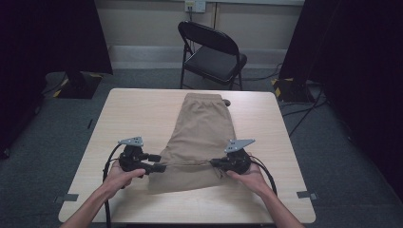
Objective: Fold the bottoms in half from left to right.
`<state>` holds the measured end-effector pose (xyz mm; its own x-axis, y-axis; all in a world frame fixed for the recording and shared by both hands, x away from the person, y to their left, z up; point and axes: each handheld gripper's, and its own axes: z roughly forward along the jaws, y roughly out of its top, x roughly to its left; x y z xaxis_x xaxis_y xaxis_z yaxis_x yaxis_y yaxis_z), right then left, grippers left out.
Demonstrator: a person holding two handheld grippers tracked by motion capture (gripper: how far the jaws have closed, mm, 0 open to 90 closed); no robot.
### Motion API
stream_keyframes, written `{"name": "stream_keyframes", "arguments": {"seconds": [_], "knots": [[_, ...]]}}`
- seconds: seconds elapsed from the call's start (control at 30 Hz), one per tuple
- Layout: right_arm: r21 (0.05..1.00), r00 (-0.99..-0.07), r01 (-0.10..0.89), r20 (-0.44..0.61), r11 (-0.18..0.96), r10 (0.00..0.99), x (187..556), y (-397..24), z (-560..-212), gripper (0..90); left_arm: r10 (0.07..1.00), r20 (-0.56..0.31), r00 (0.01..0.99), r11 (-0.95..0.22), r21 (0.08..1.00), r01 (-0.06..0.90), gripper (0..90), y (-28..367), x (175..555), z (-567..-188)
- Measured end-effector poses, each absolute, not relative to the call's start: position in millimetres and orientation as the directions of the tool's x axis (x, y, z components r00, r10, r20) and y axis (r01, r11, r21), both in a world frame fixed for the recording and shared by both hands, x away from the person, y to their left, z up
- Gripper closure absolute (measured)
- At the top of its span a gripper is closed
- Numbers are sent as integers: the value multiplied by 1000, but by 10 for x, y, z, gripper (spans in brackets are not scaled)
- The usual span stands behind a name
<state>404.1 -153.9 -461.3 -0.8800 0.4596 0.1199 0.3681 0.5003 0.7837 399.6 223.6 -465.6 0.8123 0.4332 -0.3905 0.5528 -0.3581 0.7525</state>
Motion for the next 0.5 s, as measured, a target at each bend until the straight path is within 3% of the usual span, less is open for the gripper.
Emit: {"name": "stream_keyframes", "arguments": {"seconds": [0.07,0.13,0.3,0.43,0.5], "knots": [[785,-880,366,117,500,461,4032,-1546,-4607,886,427,-370,825,-386,750,536,402,2182,3986,-4669],[787,-878,366,116,496,465,4026,-1558,-4602,886,419,-353,836,-402,754,520,501,2141,3976,-4675],[788,-874,373,122,489,471,4035,-1576,-4610,886,414,-335,846,-427,750,506,850,2089,3979,-4679],[788,-874,376,128,487,469,4018,-1571,-4602,855,427,-344,837,-424,741,520,870,2086,4005,-4689],[794,-870,380,133,475,475,3993,-1579,-4582,753,428,-348,834,-421,740,525,871,2087,4009,-4692]]}}
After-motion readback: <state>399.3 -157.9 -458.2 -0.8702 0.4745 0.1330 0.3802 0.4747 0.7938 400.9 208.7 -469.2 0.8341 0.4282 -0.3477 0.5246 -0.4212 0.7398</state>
